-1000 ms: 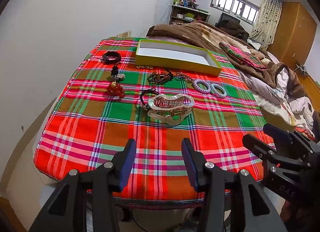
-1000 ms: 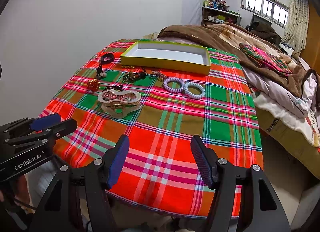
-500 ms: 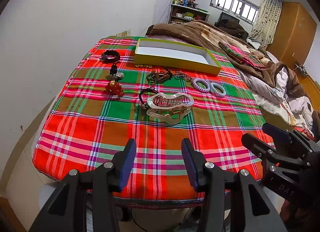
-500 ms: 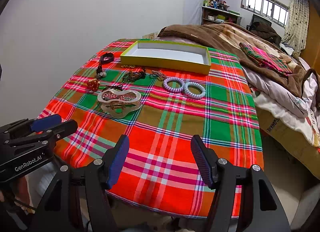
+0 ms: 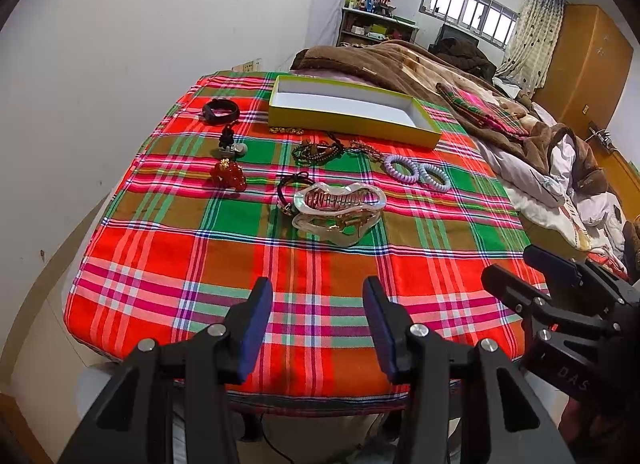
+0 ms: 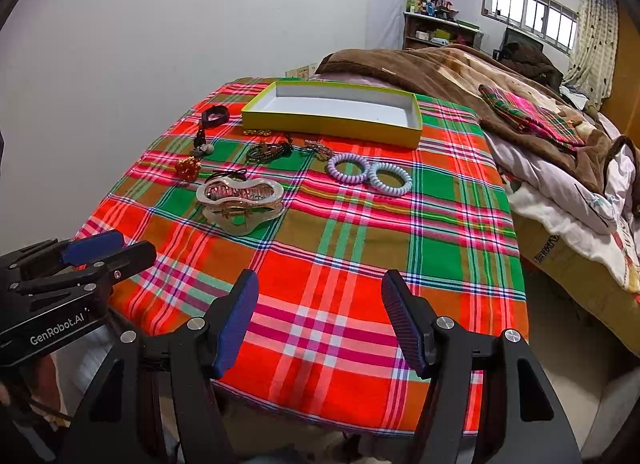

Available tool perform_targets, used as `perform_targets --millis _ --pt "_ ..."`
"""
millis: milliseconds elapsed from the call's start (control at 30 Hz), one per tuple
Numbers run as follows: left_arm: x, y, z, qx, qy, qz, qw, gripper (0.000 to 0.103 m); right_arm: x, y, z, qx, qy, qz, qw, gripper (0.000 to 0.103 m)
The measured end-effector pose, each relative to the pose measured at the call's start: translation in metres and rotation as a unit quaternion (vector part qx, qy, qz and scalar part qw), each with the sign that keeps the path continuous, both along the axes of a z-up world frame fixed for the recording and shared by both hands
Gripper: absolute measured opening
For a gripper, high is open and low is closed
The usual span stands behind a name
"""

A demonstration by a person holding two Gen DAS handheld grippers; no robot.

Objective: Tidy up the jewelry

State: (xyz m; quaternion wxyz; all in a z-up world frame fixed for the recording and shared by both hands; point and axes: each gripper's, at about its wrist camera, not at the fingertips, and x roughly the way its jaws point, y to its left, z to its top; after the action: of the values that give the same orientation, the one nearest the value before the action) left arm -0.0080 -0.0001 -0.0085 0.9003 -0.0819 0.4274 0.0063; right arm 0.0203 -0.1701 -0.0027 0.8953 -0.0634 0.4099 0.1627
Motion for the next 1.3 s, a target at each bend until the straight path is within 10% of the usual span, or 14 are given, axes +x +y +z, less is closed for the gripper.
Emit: perform_targets --millis 1300 --pt "0.060 0.028 -0.025 -0.044 0.005 0.008 0.9990 0.049 0.079 -0.023 -0.018 0.040 0.015 0.008 0.999 0.064"
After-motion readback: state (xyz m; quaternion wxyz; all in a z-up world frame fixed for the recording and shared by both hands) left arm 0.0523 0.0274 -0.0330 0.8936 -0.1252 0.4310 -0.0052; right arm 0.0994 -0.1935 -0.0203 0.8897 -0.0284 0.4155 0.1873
